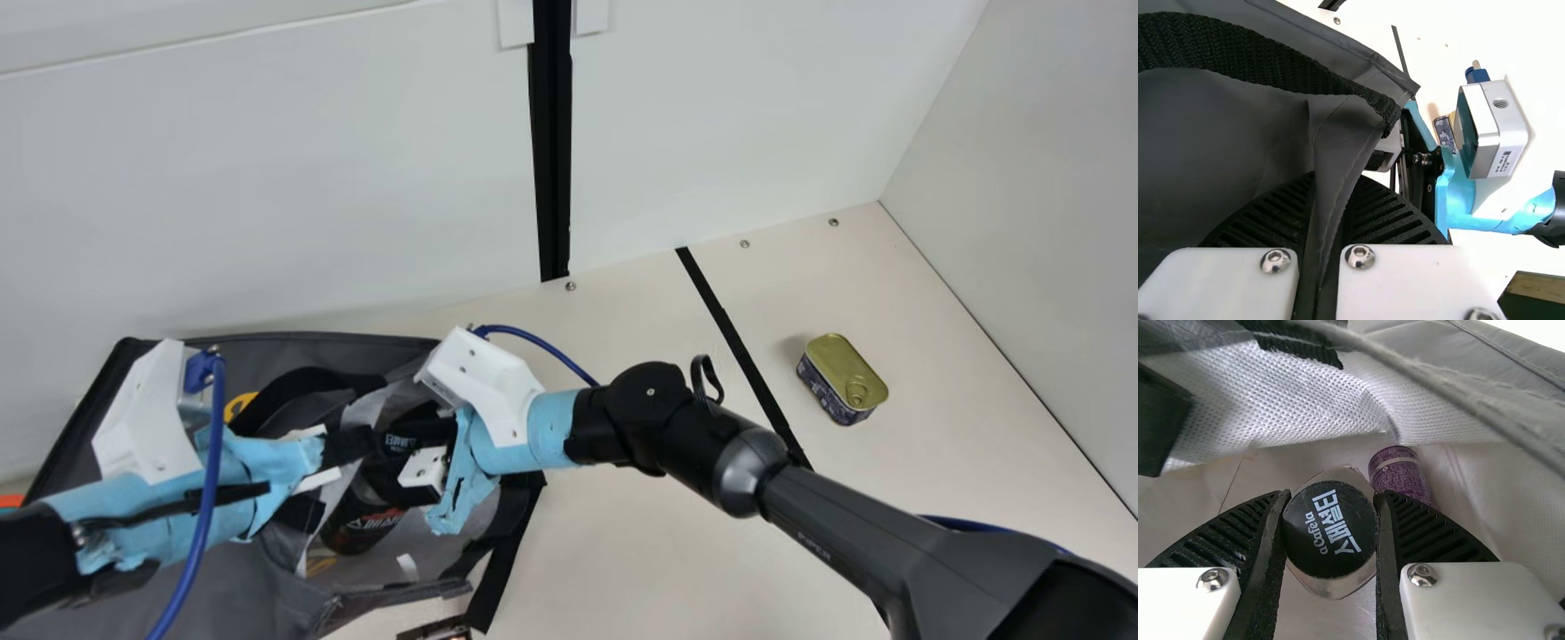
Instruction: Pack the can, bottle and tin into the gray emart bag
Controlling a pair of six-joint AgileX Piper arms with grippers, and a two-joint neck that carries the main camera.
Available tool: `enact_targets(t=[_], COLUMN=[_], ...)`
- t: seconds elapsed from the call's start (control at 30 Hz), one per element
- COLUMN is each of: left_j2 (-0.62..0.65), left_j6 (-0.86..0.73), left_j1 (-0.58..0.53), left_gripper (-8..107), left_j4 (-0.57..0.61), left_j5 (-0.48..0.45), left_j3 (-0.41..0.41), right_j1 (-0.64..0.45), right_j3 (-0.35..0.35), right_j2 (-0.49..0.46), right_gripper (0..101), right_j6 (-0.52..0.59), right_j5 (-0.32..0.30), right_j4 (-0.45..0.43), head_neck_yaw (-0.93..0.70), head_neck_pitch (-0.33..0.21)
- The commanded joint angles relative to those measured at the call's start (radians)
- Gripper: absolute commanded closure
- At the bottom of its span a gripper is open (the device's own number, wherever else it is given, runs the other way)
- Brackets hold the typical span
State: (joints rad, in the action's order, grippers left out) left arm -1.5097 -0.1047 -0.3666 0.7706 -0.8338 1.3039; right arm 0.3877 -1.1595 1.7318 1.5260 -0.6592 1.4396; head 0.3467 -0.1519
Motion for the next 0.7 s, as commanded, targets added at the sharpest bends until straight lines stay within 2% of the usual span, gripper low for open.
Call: enact_targets(t=[0.0, 0.67], left_j2=[0.0, 0.0], left_j6=[0.0, 0.0], left_j1=[0.0, 0.0], left_gripper=[89, 89], left_j4=[0.0, 0.0], left_j5=[0.0, 0.0], left_j3=[0.0, 0.0], right_j1=[0.002, -0.004], right_j3=[-0.003, -0.015], right_j2=[0.002, -0.003], right_gripper=[81, 15], right_j6=[0.0, -0.025], right_j5=[0.003, 0.001], right_j4=[-0.003, -0.034], head_neck_yaw=[0.002, 0.002], head_neck_pitch=[-0.023, -0.023])
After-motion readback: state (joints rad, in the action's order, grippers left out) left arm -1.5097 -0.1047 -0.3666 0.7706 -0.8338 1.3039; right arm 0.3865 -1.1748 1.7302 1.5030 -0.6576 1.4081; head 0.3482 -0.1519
